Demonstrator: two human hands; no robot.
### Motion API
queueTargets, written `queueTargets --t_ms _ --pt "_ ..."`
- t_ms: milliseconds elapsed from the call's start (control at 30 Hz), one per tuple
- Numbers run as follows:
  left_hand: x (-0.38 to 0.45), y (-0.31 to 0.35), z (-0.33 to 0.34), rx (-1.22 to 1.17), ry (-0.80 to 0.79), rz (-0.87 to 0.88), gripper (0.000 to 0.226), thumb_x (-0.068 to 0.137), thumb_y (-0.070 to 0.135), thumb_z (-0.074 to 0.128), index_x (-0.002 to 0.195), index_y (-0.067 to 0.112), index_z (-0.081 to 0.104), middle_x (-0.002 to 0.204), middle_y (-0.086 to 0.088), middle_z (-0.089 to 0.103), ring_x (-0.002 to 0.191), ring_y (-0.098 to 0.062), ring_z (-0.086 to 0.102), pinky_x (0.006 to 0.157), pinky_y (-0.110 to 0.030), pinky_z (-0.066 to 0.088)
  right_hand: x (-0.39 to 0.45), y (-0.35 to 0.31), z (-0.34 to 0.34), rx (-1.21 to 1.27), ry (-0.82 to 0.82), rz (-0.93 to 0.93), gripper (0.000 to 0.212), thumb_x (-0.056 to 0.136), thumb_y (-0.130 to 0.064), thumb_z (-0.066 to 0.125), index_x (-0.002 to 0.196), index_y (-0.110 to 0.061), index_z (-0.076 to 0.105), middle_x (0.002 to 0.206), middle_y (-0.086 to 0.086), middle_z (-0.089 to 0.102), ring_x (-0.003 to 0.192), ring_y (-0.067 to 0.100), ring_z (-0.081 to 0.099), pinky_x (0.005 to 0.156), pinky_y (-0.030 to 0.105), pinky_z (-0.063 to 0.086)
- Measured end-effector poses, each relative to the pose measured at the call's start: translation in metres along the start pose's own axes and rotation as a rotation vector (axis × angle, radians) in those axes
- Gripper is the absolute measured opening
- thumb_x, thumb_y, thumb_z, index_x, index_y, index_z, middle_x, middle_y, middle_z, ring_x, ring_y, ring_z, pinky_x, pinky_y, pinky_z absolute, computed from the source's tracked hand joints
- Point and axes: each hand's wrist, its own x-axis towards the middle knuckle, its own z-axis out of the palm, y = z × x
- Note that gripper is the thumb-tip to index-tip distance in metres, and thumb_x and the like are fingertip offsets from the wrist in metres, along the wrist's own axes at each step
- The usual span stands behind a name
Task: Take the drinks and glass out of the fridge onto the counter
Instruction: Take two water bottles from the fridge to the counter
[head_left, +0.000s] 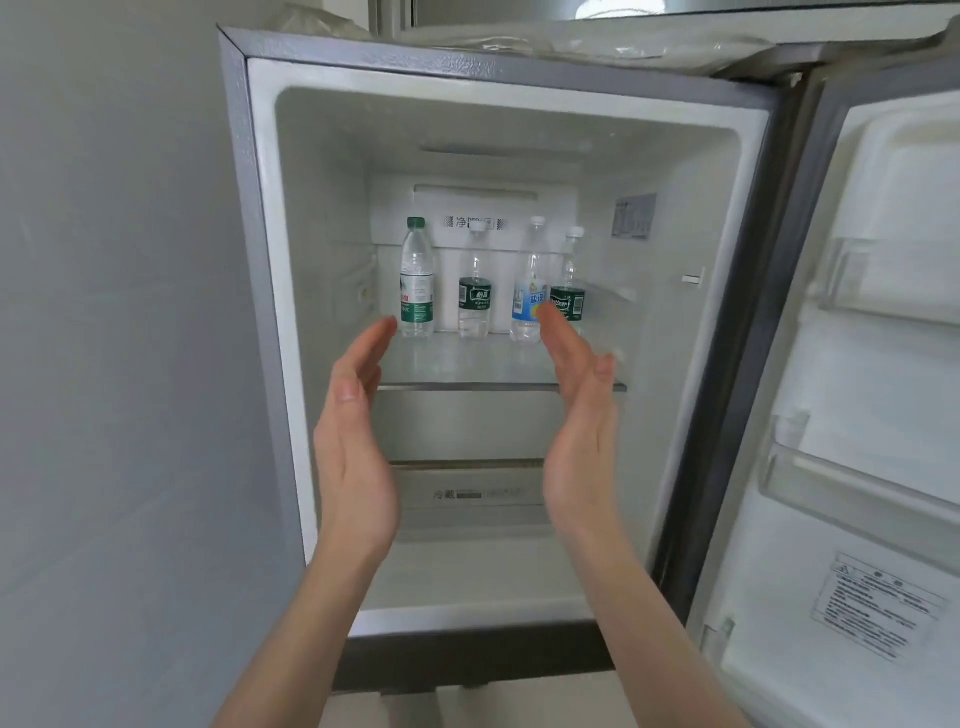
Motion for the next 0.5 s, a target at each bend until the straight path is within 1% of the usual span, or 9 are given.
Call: queueTargets --t_ms 67,133,200,267,300,400,500 --pt "0.016 -0.013 0.003 -0.038 0.003 -0.033 0.061 0.108 0.051 0.021 0.149 0.021 0.055 0.153 0.005 0.061 0.148 -0.014 0.052 0.127 -0.047 0.035 0.017 0.008 0.005 0.019 0.033 0.02 0.074 0.104 -0.067 0.014 0.155 -0.033 0.054 0.16 -0.018 0.055 0.157 0.002 0.039 0.136 0.041 0.016" --pt "0.031 -0.024 0.008 -0.09 0.011 -0.072 0.059 0.104 0.054 0.023 0.144 0.027 0.057 0.15 0.006 0.064 0.146 -0.013 0.054 0.127 -0.046 0.036 0.035 0.015 0.007 0.044 0.071 0.048 0.07 0.107 -0.064 0.011 0.153 -0.035 0.056 0.158 -0.019 0.057 0.155 0.002 0.041 0.136 0.044 0.017" --pt "0.046 -0.035 0.014 -0.116 0.013 -0.087 0.058 0.102 0.056 0.025 0.141 0.03 0.058 0.149 0.006 0.065 0.146 -0.013 0.055 0.127 -0.045 0.035 0.053 0.022 0.009 0.064 0.109 0.067 0.068 0.107 -0.061 0.011 0.148 -0.039 0.06 0.155 -0.019 0.06 0.154 0.002 0.043 0.136 0.044 0.018" --pt "0.062 -0.047 0.019 -0.131 0.017 -0.093 0.058 0.101 0.057 0.027 0.14 0.029 0.059 0.148 0.005 0.065 0.145 -0.013 0.056 0.128 -0.044 0.035 0.07 0.032 0.011 0.061 0.127 0.082 0.064 0.106 -0.062 0.011 0.141 -0.045 0.062 0.153 -0.021 0.061 0.155 0.001 0.042 0.136 0.044 0.017" --pt "0.069 -0.053 0.021 -0.129 0.014 -0.093 0.059 0.1 0.056 0.028 0.14 0.028 0.06 0.148 0.005 0.065 0.145 -0.013 0.056 0.128 -0.044 0.035 0.077 0.038 0.013 0.052 0.127 0.093 0.065 0.105 -0.064 0.011 0.142 -0.046 0.062 0.153 -0.021 0.061 0.155 0.002 0.041 0.136 0.044 0.016" --pt "0.088 -0.072 0.025 -0.075 0.008 -0.058 0.058 0.104 0.055 0.027 0.144 0.026 0.057 0.149 0.004 0.064 0.145 -0.011 0.055 0.127 -0.045 0.036 0.101 0.06 0.02 0.038 0.135 0.126 0.072 0.102 -0.071 0.014 0.147 -0.04 0.061 0.156 -0.02 0.059 0.156 0.002 0.039 0.136 0.043 0.015" --pt "0.107 -0.094 0.032 -0.023 0.009 -0.03 0.057 0.104 0.054 0.026 0.145 0.026 0.055 0.149 0.005 0.063 0.144 -0.009 0.056 0.126 -0.047 0.038 0.125 0.082 0.025 0.052 0.132 0.157 0.065 0.113 -0.061 0.013 0.146 -0.036 0.062 0.156 -0.017 0.059 0.153 0.0 0.044 0.136 0.041 0.018"
